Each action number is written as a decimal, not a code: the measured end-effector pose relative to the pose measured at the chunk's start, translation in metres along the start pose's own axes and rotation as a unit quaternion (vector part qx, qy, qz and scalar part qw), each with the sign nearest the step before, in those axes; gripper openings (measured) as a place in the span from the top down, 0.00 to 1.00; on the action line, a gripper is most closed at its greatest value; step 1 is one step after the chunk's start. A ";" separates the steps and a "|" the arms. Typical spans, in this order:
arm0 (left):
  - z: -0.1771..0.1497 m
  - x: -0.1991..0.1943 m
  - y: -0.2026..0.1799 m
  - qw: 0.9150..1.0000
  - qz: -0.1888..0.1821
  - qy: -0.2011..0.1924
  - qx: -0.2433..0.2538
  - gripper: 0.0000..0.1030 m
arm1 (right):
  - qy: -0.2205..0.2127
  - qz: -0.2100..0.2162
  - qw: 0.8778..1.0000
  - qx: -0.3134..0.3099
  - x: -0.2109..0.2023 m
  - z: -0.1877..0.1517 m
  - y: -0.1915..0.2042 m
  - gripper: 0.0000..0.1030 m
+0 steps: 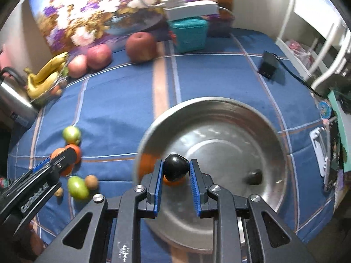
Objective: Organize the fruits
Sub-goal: 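Lift and carry the plum and tangerine in both tools over the steel plate, then lower both fruits into the plate and open both tools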
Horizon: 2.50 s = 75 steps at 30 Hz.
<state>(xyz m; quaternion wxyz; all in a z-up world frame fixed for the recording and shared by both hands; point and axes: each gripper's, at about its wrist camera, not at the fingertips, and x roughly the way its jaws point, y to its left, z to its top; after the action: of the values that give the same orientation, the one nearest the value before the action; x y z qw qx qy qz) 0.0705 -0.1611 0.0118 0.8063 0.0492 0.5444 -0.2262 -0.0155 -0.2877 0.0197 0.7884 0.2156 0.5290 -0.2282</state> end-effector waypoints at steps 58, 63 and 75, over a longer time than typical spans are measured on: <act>-0.063 0.052 -0.106 0.990 -0.028 0.094 0.102 0.62 | 0.048 -0.014 0.997 0.053 0.026 -0.018 -0.073 0.76; -0.063 0.053 -0.105 0.990 -0.029 0.096 0.099 0.61 | 0.057 -0.017 0.997 0.049 0.031 -0.017 -0.073 0.76; -0.060 0.050 -0.103 0.990 -0.039 0.098 0.094 0.55 | 0.070 -0.018 0.996 0.057 0.037 -0.011 -0.085 0.75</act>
<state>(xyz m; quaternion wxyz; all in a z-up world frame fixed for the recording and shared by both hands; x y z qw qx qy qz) -0.0090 -0.2493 -0.0407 0.7313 0.1257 0.5988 -0.3013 -0.0610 -0.3541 -0.0265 0.7318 0.2657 0.5727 -0.2566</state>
